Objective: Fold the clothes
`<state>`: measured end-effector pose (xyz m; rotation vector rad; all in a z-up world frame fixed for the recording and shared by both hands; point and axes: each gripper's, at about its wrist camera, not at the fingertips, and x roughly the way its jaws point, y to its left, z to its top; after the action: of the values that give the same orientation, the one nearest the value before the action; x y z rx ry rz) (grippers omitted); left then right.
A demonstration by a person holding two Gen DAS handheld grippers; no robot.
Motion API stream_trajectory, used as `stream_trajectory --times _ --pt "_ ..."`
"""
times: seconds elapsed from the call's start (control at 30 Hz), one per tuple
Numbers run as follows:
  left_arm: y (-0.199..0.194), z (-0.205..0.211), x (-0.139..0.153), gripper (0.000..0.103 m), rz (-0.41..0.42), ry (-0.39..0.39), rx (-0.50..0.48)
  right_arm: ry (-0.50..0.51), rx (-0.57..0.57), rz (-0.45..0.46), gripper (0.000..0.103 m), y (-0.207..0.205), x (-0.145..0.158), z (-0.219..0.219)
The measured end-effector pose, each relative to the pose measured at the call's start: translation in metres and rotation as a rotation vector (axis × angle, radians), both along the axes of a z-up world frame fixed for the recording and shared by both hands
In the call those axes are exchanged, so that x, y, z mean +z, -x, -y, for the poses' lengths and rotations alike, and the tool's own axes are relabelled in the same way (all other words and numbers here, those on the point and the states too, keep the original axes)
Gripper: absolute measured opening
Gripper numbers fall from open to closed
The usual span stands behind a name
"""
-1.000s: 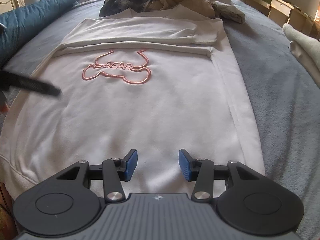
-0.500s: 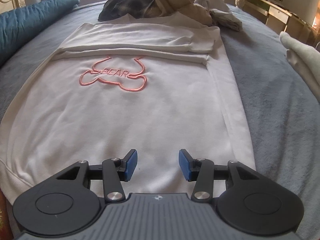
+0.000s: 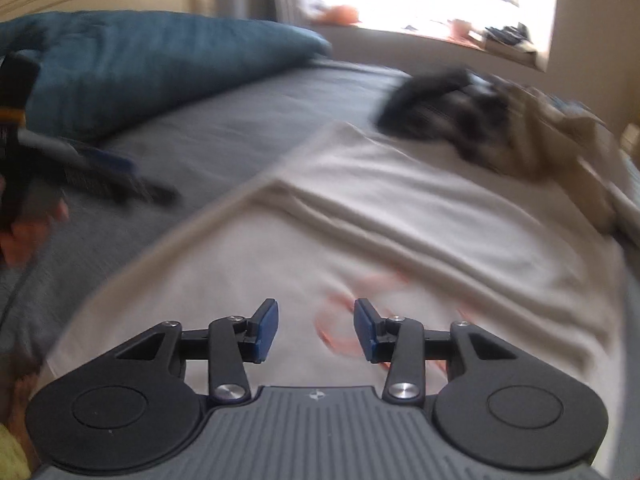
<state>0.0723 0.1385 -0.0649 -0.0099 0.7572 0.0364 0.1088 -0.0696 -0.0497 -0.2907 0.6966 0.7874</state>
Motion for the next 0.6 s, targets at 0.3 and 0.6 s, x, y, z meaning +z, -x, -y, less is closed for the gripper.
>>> stream_trajectory --times 0.3,0.6 --pt "0.009 0.003 -0.032 0.097 -0.041 -0.082 -0.030 -0.028 0.130 0.030 0.014 -0.041 -0.029 -0.080" --pt "0.007 0.006 -0.051 0.067 -0.071 -0.087 -0.016 -0.001 0.166 0.030 0.010 -0.058 -0.047 -0.105"
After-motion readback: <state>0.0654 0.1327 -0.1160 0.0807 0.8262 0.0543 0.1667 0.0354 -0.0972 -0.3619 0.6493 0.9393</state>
